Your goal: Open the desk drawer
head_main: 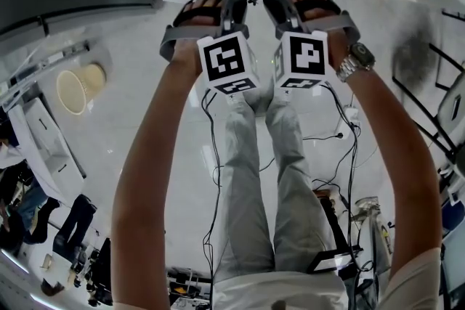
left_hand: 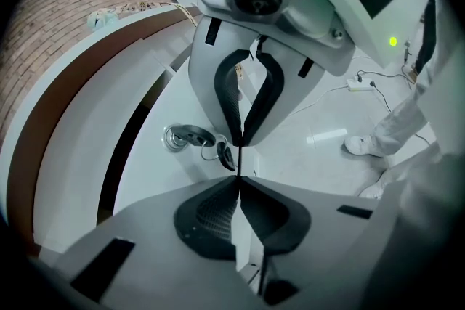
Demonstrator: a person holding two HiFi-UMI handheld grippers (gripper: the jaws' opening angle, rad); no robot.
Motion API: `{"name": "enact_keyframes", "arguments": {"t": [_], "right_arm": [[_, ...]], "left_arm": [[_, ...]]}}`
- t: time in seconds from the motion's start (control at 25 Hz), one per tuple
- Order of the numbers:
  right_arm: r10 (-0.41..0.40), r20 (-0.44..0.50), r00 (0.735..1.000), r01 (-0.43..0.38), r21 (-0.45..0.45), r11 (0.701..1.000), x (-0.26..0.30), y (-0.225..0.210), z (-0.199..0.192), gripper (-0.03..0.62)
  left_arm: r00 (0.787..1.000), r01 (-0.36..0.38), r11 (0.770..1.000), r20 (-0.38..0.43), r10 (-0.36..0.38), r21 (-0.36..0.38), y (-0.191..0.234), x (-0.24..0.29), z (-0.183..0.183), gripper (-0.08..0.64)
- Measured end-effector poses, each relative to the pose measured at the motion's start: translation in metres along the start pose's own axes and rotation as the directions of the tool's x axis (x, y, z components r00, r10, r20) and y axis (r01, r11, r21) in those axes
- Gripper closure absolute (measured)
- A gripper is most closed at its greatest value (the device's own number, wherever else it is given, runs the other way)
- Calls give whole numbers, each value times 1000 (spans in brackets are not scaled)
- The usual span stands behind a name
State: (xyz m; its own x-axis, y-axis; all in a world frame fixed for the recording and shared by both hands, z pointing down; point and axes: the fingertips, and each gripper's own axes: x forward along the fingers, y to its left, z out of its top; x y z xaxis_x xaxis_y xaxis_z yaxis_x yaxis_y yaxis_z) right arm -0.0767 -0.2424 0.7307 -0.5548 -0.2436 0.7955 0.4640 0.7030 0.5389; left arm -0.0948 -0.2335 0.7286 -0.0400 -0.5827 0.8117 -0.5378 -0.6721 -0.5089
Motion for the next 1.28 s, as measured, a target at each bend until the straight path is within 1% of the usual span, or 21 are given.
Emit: {"name": "enact_keyframes", "arguments": {"t": [0.12, 0.2, 0.28, 0.36, 0.4, 0.48, 0.56, 0.64, 0.8, 0.92, 0.96, 1.0, 1.04, 1.08, 1.16, 1.2, 1.28], "right_arm": [[3, -6, 1000, -3, 6, 1000, -1, 0, 1, 557], [6, -13, 1000, -6, 15, 1000, 0, 0, 1, 555], [9, -25, 1000, -9, 30, 1000, 0, -1, 0, 555], [19, -29, 999, -17, 51, 999, 1, -1, -1, 554], [25, -25, 999, -24, 63, 998, 0, 0, -1, 554], [41, -13, 999, -39, 90, 995, -1, 2, -1, 554], [51, 4, 999, -51, 137, 989, -5, -1, -1, 554], [47, 33, 998, -53, 199, 979, -10, -5, 2, 553], [7, 81, 997, -32, 306, 952, -21, -14, 4, 552], [-16, 111, 994, -31, 403, 915, -32, -19, 5, 554], [-19, 125, 992, -38, 436, 899, -36, -19, 6, 554], [-23, 139, 990, -46, 471, 881, -41, -18, 8, 554], [-26, 151, 988, -55, 507, 860, -47, -18, 9, 554], [-29, 163, 986, -65, 543, 837, -52, -17, 10, 554], [-40, 188, 981, -86, 613, 786, -64, -16, 13, 555], [-50, 202, 978, -95, 645, 758, -71, -17, 16, 559], [-84, 229, 970, -105, 701, 705, -86, -19, 21, 565]], "left_arm": [[1000, 5, 1000, -1, -5, -3, 0, -1, 0, 538], [1000, 11, 1000, 5, -11, -22, -1, 0, 0, 538], [1000, 21, 997, 18, -19, -77, 0, 0, 1, 537], [999, 35, 989, 32, -31, -142, 2, 0, 3, 531], [999, 40, 986, 38, -34, -160, 2, 0, 4, 527], [998, 38, 984, 52, -29, -172, 3, -1, 5, 520], [997, 37, 981, 74, -23, -192, 4, -3, 6, 515], [995, 34, 972, 100, -11, -233, 6, -7, 6, 509], [990, 11, 947, 136, 35, -321, 11, -20, 0, 500], [987, 9, 929, 154, 52, -370, 10, -29, -3, 502], [985, 6, 918, 161, 63, -396, 10, -34, -4, 507], [983, 6, 902, 170, 75, -432, 10, -39, -3, 522], [980, 10, 878, 181, 88, -478, 11, -46, -1, 533], [976, 20, 847, 194, 99, -530, 12, -52, 1, 538], [967, 45, 773, 222, 125, -633, 15, -66, 5, 543], [962, 56, 736, 235, 142, -674, 16, -74, 7, 546], [949, 71, 671, 257, 182, -738, 20, -90, 11, 551]]}}
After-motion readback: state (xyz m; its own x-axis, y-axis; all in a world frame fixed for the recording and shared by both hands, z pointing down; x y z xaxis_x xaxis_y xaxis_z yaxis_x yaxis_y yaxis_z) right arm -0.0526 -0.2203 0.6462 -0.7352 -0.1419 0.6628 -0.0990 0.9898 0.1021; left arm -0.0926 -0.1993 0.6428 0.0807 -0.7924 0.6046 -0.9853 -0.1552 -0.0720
